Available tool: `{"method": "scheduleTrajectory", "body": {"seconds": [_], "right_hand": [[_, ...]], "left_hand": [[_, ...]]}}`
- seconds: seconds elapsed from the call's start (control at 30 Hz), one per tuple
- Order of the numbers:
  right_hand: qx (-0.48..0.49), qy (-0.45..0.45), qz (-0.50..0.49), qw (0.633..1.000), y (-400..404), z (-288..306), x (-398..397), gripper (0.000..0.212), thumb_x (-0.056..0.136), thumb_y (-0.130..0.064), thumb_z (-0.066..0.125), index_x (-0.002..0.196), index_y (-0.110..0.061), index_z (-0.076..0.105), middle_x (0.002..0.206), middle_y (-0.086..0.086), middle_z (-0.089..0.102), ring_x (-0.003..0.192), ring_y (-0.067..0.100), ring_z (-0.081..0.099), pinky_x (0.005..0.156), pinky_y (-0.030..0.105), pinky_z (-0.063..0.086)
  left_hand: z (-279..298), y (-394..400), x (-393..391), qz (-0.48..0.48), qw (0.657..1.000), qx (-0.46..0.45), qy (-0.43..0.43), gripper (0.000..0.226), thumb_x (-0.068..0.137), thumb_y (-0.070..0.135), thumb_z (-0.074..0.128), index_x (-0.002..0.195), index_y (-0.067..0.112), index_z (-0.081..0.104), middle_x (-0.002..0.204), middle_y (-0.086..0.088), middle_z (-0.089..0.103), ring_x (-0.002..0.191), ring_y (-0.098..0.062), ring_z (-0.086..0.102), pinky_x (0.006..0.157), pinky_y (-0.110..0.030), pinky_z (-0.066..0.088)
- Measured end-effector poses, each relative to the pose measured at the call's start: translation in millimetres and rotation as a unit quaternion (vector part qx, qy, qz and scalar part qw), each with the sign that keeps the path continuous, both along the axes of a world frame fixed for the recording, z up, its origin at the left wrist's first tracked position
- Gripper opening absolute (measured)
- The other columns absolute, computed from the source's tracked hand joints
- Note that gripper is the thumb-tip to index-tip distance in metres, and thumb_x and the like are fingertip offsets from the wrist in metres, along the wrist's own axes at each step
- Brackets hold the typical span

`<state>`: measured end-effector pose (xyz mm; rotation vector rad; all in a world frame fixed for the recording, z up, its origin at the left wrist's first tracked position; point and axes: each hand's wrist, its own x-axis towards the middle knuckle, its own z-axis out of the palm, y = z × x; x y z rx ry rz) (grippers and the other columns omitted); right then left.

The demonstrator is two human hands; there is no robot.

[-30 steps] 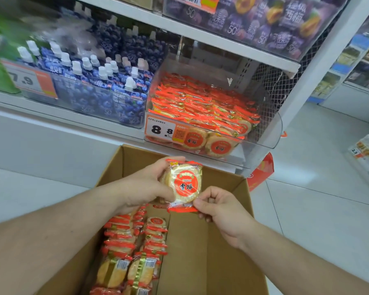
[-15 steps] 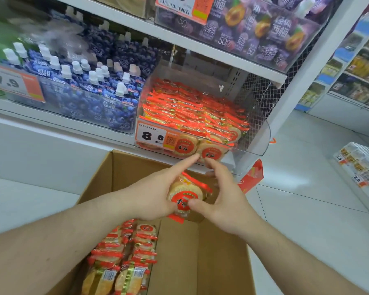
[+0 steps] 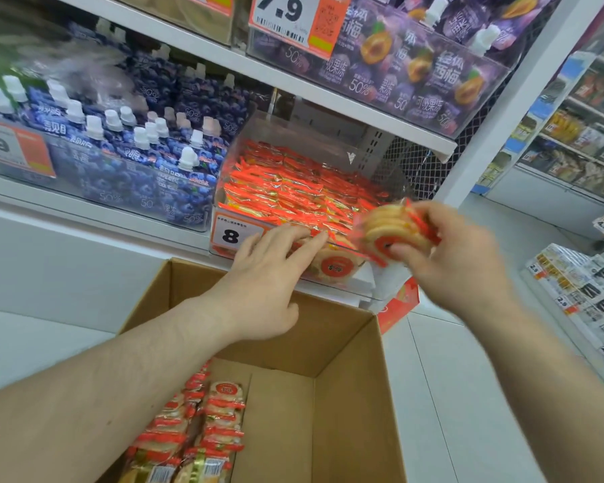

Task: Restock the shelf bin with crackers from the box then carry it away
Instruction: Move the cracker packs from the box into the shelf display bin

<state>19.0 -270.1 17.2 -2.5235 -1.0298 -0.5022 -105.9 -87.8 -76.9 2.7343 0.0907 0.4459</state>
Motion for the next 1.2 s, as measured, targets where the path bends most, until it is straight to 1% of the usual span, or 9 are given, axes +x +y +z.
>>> {"method": "scheduleTrajectory", "body": {"seconds": [0.13,0.33,0.5,0.6,0.7,0.8,0.93,1.07,1.2], "right_hand": [[-0.147,-0.111,-0.079,0.980,18.1,26.2,42.2,0.037,0.078,-0.036,0.074,0.110,-0.024,0.060,0.100,0.006,0.067,0.098,0.034,0.059,0.076,0.039,0.045],[-0.307,-0.103,-0.077,0.943,54.3,13.1,86.4,0.035,0.082,-0.035,0.067,0.116,-0.029,0.057,0.105,0.002,0.066,0.104,0.029,0.060,0.076,0.034,0.039],[-0.333,-0.072,-0.089,0.936,65.6,1.3,107.4,0.035,0.082,-0.030,0.064,0.116,-0.032,0.060,0.106,0.000,0.066,0.103,0.027,0.061,0.077,0.036,0.043],[-0.359,-0.057,-0.097,0.927,68.7,-8.1,116.5,0.043,0.082,-0.037,0.066,0.124,-0.035,0.057,0.115,0.001,0.065,0.112,0.027,0.057,0.089,0.040,0.043],[-0.368,-0.098,-0.098,0.919,70.6,-22.6,124.1,0.050,0.081,-0.043,0.068,0.129,-0.037,0.055,0.124,0.006,0.055,0.120,0.030,0.046,0.097,0.043,0.039],[-0.365,-0.137,-0.094,0.916,72.0,-33.8,128.2,0.051,0.082,-0.043,0.067,0.131,-0.036,0.055,0.121,0.010,0.048,0.116,0.032,0.045,0.095,0.043,0.041],[-0.388,-0.073,-0.085,0.915,70.2,-41.5,132.2,0.050,0.084,-0.040,0.071,0.130,-0.025,0.057,0.115,0.008,0.052,0.109,0.031,0.054,0.085,0.040,0.049],[-0.394,-0.079,-0.076,0.912,72.2,-54.8,132.3,0.041,0.085,-0.033,0.070,0.120,-0.014,0.060,0.108,0.010,0.057,0.102,0.030,0.059,0.076,0.036,0.047],[-0.370,-0.055,-0.083,0.923,74.6,-59.8,134.3,0.033,0.084,-0.023,0.070,0.113,-0.009,0.061,0.099,0.011,0.056,0.095,0.032,0.061,0.077,0.037,0.049]], "left_hand": [[-5.9,-0.9,9.7,0.033,0.996,0.046,0.070,0.097,0.086,0.022,0.057,0.151,0.034,-0.014,0.159,0.011,-0.010,0.145,-0.017,-0.026,0.115,-0.051,-0.015],[-13.6,2.6,9.8,0.049,0.992,0.067,0.092,0.093,0.086,0.020,0.054,0.153,0.029,-0.010,0.161,0.007,-0.003,0.144,-0.018,-0.029,0.116,-0.056,-0.012],[-11.5,5.1,13.5,0.052,0.996,0.043,0.058,0.088,0.084,0.019,0.056,0.153,0.033,0.002,0.155,0.009,0.009,0.146,-0.014,-0.018,0.117,-0.051,-0.005],[-10.8,6.2,14.7,0.056,0.996,0.045,0.048,0.084,0.084,0.020,0.057,0.152,0.032,0.009,0.150,0.008,0.017,0.146,-0.015,-0.012,0.117,-0.050,0.002],[-10.3,6.3,15.3,0.057,0.996,0.046,0.045,0.081,0.083,0.021,0.056,0.151,0.032,0.013,0.146,0.007,0.020,0.145,-0.016,-0.010,0.116,-0.049,0.005],[-9.9,6.5,16.1,0.055,0.996,0.047,0.045,0.076,0.084,0.021,0.056,0.150,0.032,0.020,0.142,0.007,0.022,0.145,-0.016,-0.009,0.115,-0.049,0.007],[-9.0,7.7,16.7,0.055,0.996,0.047,0.043,0.069,0.085,0.023,0.057,0.147,0.033,0.028,0.137,0.006,0.027,0.144,-0.016,-0.006,0.114,-0.047,0.010],[-8.7,8.2,15.4,0.054,0.996,0.047,0.045,0.066,0.085,0.023,0.057,0.145,0.033,0.033,0.136,0.005,0.029,0.143,-0.016,-0.006,0.113,-0.047,0.010],[-8.1,9.0,16.3,0.051,0.997,0.044,0.048,0.065,0.086,0.024,0.057,0.146,0.033,0.033,0.137,0.005,0.029,0.144,-0.016,-0.007,0.113,-0.046,0.009]]}}
